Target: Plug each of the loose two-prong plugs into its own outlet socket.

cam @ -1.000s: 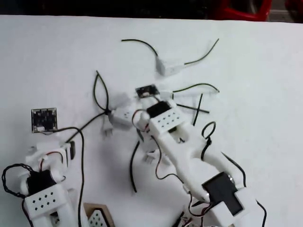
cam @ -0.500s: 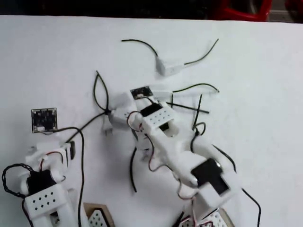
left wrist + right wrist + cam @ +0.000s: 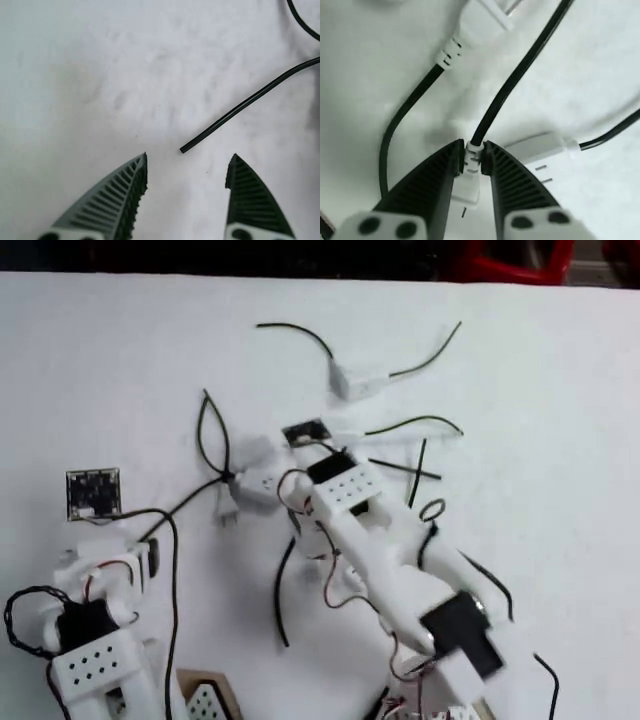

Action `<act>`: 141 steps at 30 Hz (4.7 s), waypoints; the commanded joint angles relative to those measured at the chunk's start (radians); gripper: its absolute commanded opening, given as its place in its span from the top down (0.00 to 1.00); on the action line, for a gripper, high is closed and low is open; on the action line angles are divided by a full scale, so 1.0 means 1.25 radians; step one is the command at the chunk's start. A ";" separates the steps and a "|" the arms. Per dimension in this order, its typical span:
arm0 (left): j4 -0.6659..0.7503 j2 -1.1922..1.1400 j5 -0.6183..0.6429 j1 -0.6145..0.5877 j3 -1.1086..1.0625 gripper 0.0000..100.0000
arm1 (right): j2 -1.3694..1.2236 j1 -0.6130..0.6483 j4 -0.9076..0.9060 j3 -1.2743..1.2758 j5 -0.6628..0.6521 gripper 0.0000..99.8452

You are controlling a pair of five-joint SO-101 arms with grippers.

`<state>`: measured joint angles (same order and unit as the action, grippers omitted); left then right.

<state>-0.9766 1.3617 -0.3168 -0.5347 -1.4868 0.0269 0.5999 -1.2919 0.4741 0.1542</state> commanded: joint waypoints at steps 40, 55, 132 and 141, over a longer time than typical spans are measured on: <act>0.017 0.010 0.001 -0.006 0.002 0.74 | -0.035 -0.175 0.044 -0.174 -0.168 0.87; 0.017 0.010 0.001 -0.006 0.002 0.74 | -0.035 -0.072 -0.073 -0.172 -0.161 0.87; 0.017 0.010 0.001 -0.007 0.002 0.74 | -0.239 0.021 -0.100 -0.074 -0.087 0.83; 0.017 0.010 0.001 -0.007 0.001 0.74 | -0.186 0.015 -0.088 -0.077 -0.176 0.98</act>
<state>-0.9766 1.3617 -0.3168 -0.5332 -1.4929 -0.2677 0.6122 -1.3978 0.3882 -0.0115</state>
